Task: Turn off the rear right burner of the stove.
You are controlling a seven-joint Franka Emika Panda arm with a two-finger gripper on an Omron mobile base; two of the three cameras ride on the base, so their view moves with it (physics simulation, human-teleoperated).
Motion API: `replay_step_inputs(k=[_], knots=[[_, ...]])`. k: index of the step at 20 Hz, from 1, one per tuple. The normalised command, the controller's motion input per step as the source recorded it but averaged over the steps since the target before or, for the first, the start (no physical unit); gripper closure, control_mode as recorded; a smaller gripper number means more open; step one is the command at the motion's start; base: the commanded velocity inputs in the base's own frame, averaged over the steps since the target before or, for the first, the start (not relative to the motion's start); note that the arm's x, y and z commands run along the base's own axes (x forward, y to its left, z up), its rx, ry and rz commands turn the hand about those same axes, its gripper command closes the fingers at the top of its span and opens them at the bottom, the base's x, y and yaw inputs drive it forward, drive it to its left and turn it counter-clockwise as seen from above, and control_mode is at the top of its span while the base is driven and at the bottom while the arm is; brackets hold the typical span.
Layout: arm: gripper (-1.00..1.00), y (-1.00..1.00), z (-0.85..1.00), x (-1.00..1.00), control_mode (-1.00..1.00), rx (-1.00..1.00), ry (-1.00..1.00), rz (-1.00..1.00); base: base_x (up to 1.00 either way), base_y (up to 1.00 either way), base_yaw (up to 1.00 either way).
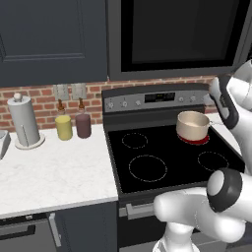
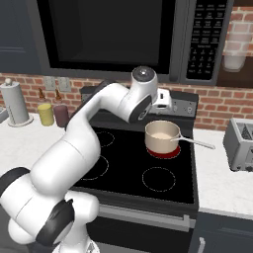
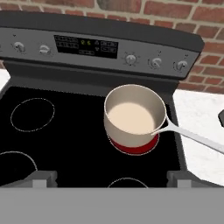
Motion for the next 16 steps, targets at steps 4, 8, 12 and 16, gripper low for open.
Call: replay_step_inputs(k=[4,8,12,16], knots=[[-1.0,0.0,-0.1,0.28,-1.0,-0.11,0.0,0.0,0.0,0.0,0.0],[-1.0,-0.04,-0.13,0.29,-1.0,-0.06,0.0,0.0,0.0,0.0,0.0],[-1.0,-0.06,-0.12,0.24,-1.0,-0.06,0.0,0.0,0.0,0.0,0.0],[-1.0,-0.1,-0.13,0.18,-1.0,-0.06,0.0,0.0,0.0,0.0,0.0]])
